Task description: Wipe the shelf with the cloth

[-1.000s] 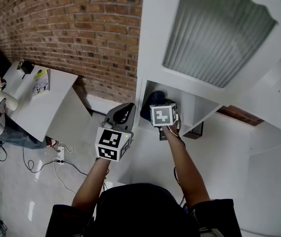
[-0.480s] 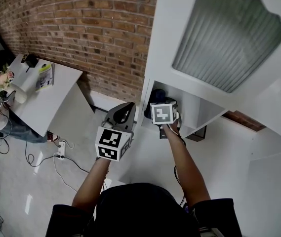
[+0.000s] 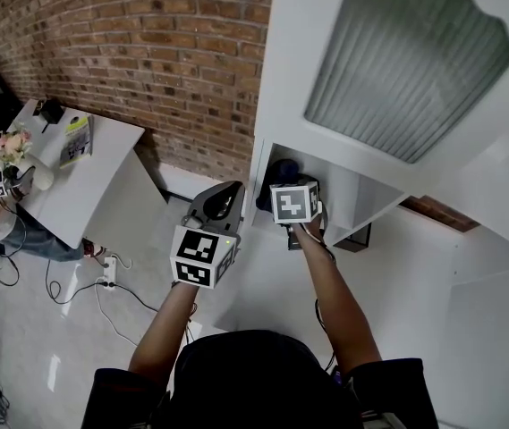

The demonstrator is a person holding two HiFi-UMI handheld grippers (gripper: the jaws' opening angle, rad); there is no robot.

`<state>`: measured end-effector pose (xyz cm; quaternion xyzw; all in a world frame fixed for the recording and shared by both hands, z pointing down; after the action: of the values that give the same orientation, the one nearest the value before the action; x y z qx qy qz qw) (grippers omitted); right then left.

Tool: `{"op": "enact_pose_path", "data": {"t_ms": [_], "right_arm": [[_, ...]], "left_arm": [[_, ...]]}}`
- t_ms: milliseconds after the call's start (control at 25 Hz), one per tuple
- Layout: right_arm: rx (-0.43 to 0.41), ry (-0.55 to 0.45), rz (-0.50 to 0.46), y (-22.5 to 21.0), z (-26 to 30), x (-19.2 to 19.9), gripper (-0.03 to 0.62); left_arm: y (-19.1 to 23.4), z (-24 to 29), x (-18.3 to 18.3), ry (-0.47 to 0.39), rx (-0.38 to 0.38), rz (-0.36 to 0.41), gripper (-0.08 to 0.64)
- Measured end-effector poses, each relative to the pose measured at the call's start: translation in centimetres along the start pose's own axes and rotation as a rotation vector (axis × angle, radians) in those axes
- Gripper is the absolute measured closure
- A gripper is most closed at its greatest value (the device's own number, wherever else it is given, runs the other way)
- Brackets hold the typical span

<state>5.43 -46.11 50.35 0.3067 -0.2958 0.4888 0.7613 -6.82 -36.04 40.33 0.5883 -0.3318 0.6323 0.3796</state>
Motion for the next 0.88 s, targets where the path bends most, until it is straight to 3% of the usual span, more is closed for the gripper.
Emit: {"op": "enact_pose_path", "data": {"t_ms": [880], "right_arm": [[0.135,0.038,0.104,-7.4,-1.9,3.2,0.500]], "left_arm": [[-3.9,3.3,-0.7,-0.015,0.133,0.003,0.543]]}}
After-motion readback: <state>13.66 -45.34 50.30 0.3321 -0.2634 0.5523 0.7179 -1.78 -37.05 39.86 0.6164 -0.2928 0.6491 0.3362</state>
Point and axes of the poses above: the fingertips, and each gripper's own axes: z forward along the fingers, y to its left, x out of its underside, the point moved 2 cm from there along -z, backward along the fingers
